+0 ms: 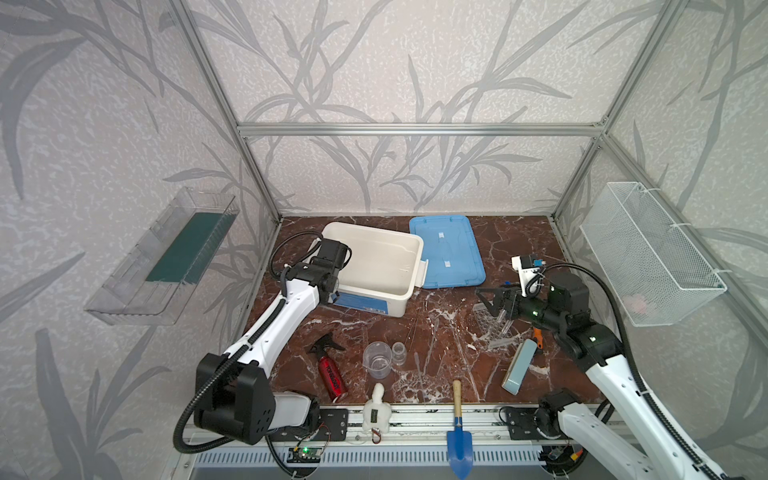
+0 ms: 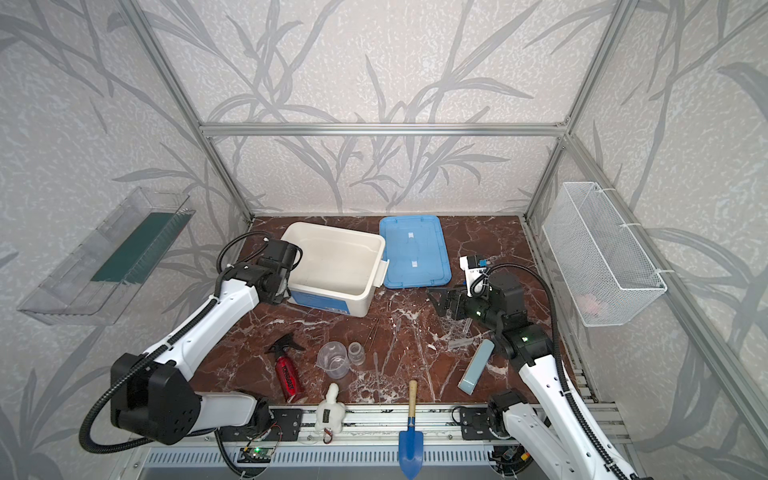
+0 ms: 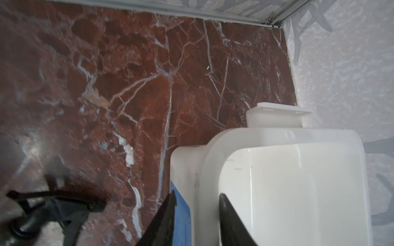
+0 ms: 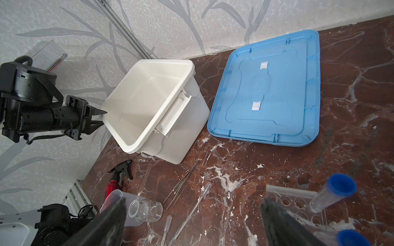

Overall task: Organize the chemistry lab equipment
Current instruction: 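Drag and turn the white bin toward the robot with the left gripper, then move the left gripper to the clear plastic measuring cup and grasp it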

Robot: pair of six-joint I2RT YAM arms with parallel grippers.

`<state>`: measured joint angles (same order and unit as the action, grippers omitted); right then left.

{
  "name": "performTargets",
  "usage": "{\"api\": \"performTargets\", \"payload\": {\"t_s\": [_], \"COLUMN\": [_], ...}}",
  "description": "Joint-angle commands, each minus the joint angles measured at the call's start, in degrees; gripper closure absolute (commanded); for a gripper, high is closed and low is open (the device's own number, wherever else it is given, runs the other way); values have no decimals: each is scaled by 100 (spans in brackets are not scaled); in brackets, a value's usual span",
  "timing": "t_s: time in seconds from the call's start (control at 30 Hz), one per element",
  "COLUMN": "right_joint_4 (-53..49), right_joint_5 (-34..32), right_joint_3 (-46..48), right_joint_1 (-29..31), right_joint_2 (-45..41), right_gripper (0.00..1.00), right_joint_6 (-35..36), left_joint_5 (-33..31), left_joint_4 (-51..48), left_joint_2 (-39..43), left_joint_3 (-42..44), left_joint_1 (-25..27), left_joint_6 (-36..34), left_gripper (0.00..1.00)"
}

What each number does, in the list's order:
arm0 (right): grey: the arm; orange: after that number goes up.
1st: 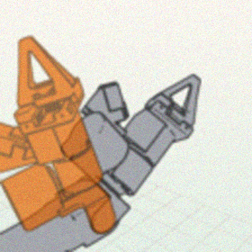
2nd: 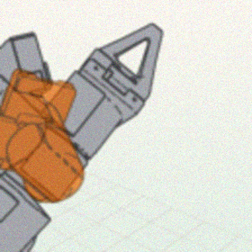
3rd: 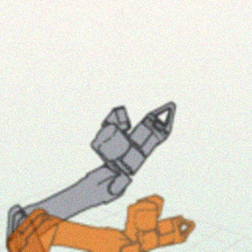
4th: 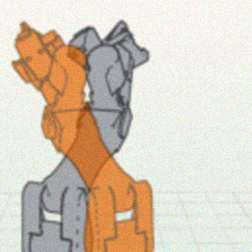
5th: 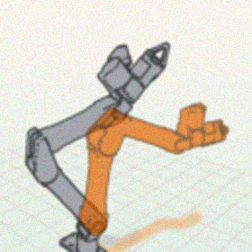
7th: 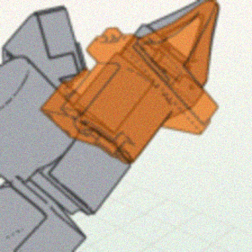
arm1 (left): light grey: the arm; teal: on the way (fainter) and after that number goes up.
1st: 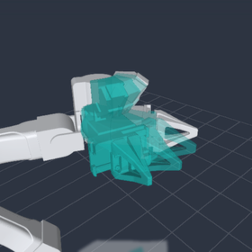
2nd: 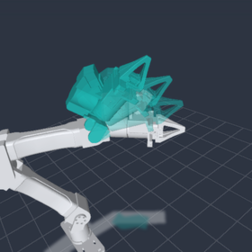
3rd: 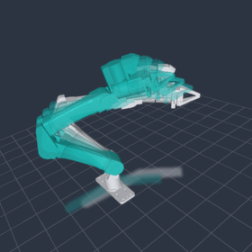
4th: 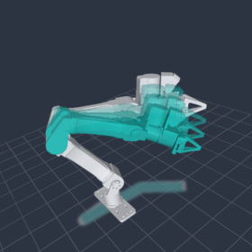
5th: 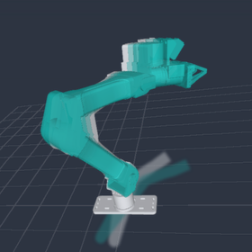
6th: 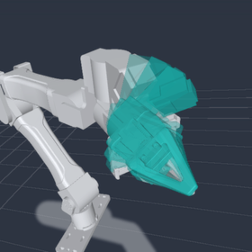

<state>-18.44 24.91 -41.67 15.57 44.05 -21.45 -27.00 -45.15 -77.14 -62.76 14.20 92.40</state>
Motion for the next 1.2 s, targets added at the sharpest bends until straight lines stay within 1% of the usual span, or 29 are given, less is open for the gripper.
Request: {"api": "performTargets", "payload": {"t_s": [0.0,0.1,0.17,0.2,0.23,0.3,0.33,0.47,0.53,0.6,0.67,0.7,0.77,0.87,0.9,0.97,1.07,1.1,1.13,1.17], "right_joint_4": [-68,-81,-80,-75,-80,-92,-196,-824,-844,-720,-686,-695,-740,-832,-837,-771,-722,-731,-756,-767], "right_joint_5": [-29,-43,-32,-36,-28,91,155,160,273,391,302,151,-62,-331,-349,-317,-188,-121,-57,-38], "right_joint_3": [51,46,49,48,44,3,-91,-567,-666,-680,-729,-761,-822,-903,-901,-866,-803,-794,-797,-792], "right_joint_1": [7,7,7,7,6,16,20,36,42,95,268,422,712,1017,1059,1104,1136,1149,1163,1194], "right_joint_2": [-108,-107,-90,-81,-72,-34,10,206,265,312,381,414,478,601,628,640,661,687,717,744], "right_gripper": [4,4,4,4,4,2,1,1,1,1,1,1,1,1,1,1,1,1,1,1], "right_joint_6": [-26,-44,-52,-54,-39,76,218,898,978,909,914,947,1063,1173,1196,1219,1319,1380,1431,1463], "left_joint_5": [-106,-93,-315,-419,-433,-544,-591,-696,-689,-521,-140,108,942,1539,1877,2413,3770,4174,4400,4465], "left_joint_4": [2,36,-100,-181,-179,-70,-82,-219,-266,-96,300,459,726,265,111,-64,-302,-411,-517,-630], "left_joint_2": [96,191,313,406,510,769,906,1314,1561,1836,2144,2286,2489,2521,2515,2550,2408,2374,2375,2392], "left_joint_3": [88,100,39,19,38,96,82,-182,-228,-199,-42,6,28,-268,-388,-439,-490,-509,-492,-496], "left_joint_1": [21,50,155,210,215,249,257,292,301,303,303,303,311,363,388,422,509,618,758,918], "left_joint_6": [162,72,-30,-57,-172,-552,-806,-2366,-3004,-3739,-4616,-4983,-5839,-6461,-6751,-7109,-7880,-8164,-8430,-8639], "left_gripper": [51,50,47,43,36,28,22,9,6,6,6,6,6,6,6,5,3,3,2,2]}}
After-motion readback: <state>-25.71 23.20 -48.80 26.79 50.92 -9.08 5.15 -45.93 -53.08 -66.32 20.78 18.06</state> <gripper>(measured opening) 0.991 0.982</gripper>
